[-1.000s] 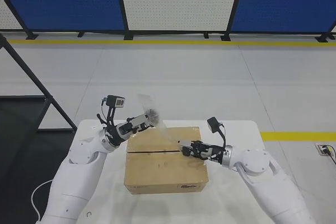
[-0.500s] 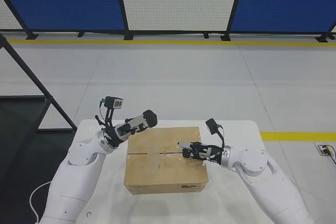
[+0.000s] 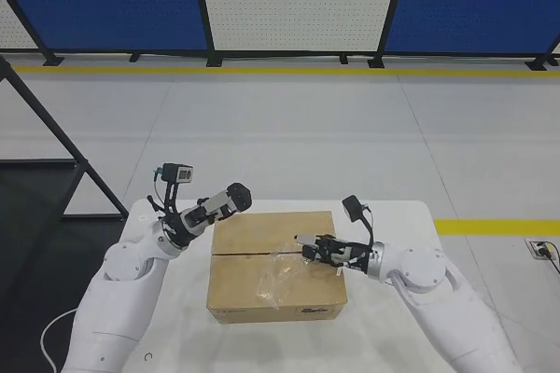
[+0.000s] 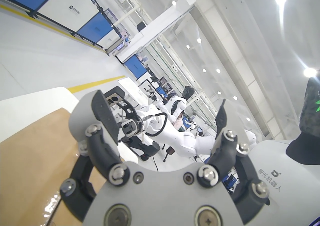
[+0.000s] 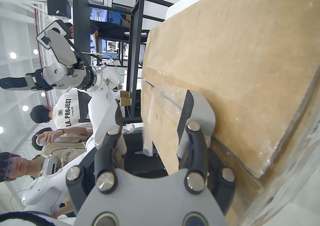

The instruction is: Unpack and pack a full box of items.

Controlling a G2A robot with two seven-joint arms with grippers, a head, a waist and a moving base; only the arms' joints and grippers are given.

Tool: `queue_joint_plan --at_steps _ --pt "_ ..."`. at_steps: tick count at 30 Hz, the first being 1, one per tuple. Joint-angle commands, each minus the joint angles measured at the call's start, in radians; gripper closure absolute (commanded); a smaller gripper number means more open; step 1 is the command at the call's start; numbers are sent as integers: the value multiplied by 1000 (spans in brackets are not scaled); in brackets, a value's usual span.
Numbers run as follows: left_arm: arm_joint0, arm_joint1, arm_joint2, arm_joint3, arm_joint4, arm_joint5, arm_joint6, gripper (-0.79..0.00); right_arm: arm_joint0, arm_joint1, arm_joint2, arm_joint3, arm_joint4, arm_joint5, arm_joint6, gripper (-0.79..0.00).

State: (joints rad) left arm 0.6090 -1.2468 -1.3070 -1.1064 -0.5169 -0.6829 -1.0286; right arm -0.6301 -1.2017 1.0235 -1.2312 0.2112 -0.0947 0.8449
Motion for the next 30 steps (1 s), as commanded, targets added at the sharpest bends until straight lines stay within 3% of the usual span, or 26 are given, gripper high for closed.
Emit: queue_joint_plan --at_steps 1,10,18,27,30 --pt "15 6 -7 -19 26 13 -4 -785 -2 0 2 -2 -2 -2 2 -499" --pt "93 28 -32 -136 69 95 -34 -785 -17 3 26 -30 6 -47 5 -483" --pt "106 35 -33 -148 53 108 -31 -785 -59 16 85 -78 18 -104 4 -459" --pt "99 36 -15 -136 36 107 -30 -785 -111 42 149 -148 33 -97 163 -671" --pt "98 37 -10 -130 30 108 -28 -785 -134 53 172 -168 44 -101 237 -785"
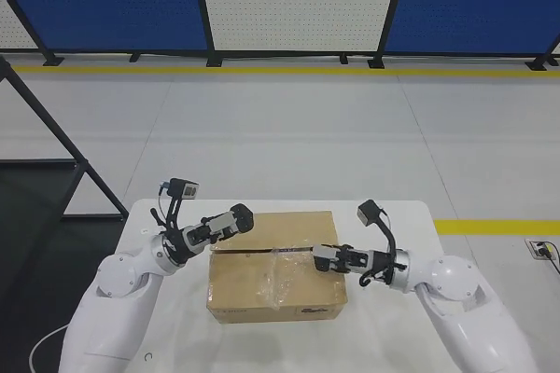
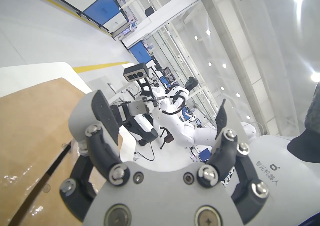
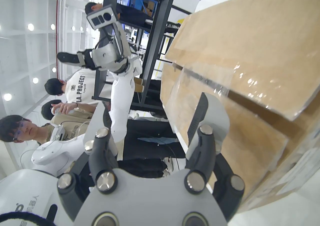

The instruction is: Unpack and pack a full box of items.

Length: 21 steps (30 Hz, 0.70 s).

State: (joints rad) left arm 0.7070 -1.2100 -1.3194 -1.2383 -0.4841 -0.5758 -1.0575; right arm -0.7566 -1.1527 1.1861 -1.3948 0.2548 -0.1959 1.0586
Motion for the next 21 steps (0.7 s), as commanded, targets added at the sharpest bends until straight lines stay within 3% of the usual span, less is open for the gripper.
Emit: queue_joint_plan --at_steps 1,8,21 --pt "-1 0 4 4 -5 1 1 -785 -16 7 13 -11 -2 8 41 -785" --pt "-9 1 12 19 -20 -5 -1 -785 -32 8 -14 -40 24 107 74 -785" --pt "-9 5 17 31 -41 -23 3 -785 20 -14 -121 -16 2 200 -5 -785"
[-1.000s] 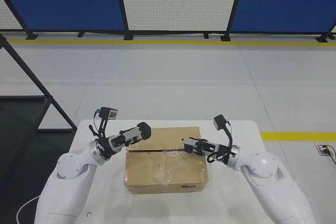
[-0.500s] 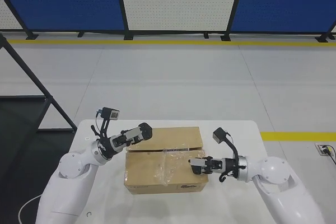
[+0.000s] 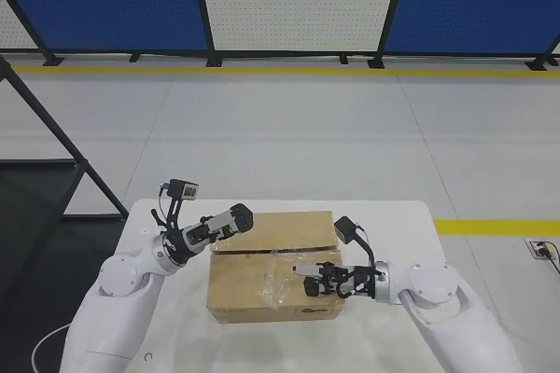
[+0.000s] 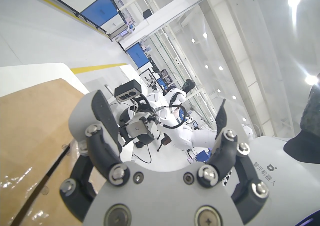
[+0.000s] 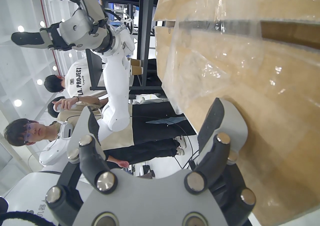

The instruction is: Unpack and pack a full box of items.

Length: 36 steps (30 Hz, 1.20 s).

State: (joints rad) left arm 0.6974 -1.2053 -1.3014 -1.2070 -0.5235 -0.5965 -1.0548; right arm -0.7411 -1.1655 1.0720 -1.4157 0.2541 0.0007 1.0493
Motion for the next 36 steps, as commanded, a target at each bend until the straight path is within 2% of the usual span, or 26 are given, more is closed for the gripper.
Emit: queue_joint_plan --at_steps 1,13,27,28,29,31,32,36 --pt "1 1 -1 0 -3 -3 1 -785 9 -3 -12 9 3 4 0 -785" --pt "-2 6 -4 16 -23 -17 -2 -785 57 -28 -65 62 79 -39 -15 -785" --pt "3 11 -6 13 -36 -22 -2 -785 117 -48 -119 111 48 -119 7 -785" --pt "2 12 -5 12 -35 -22 -4 -785 121 -48 -122 113 19 -110 -12 -760" --pt "2 12 -5 12 -36 -22 -4 -785 122 -48 -126 109 3 -103 -24 -677" --pt "2 12 -3 12 -38 -23 -5 -785 123 -49 -129 105 -15 -94 -37 -434" --pt "2 12 -3 12 -39 -23 -4 -785 124 -48 -128 105 -31 -88 -48 -379" --pt "2 14 -3 12 -68 -20 -24 -785 118 -45 -120 89 -86 -61 -90 -292"
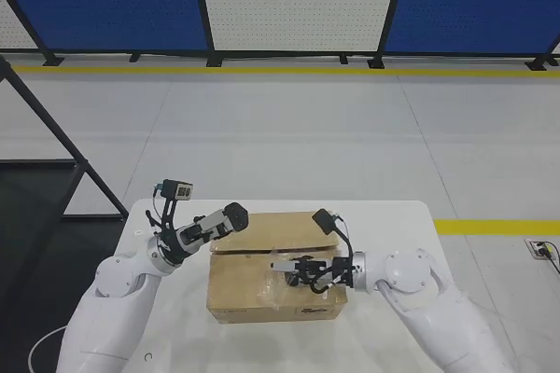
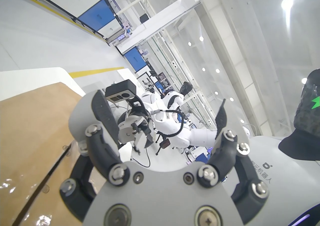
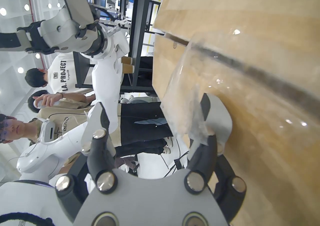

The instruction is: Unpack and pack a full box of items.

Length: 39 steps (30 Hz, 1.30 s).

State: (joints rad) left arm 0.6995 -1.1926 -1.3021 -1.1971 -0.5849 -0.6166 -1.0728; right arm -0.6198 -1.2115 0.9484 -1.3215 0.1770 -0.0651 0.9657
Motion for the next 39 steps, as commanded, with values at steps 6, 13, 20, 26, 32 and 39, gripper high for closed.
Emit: queue_joint_plan --at_steps 6,13,20,26,32,39 --pt "-3 3 -2 8 -20 -3 -21 -785 -38 18 59 -55 -56 19 -39 -262" --pt "-13 3 7 16 -25 0 -28 -785 -96 40 115 -151 -103 53 -15 -194" --pt "-24 2 17 28 -30 -3 -30 -785 -125 48 134 -216 -91 25 20 0" --pt "-28 1 24 37 -35 -5 -31 -785 -125 46 131 -237 -72 6 2 0" --pt "-29 0 32 43 -40 -8 -34 -785 -108 34 113 -234 -18 -32 -50 0" --pt "-29 0 37 52 -49 -12 -40 -785 -73 16 79 -205 33 -45 -107 0"
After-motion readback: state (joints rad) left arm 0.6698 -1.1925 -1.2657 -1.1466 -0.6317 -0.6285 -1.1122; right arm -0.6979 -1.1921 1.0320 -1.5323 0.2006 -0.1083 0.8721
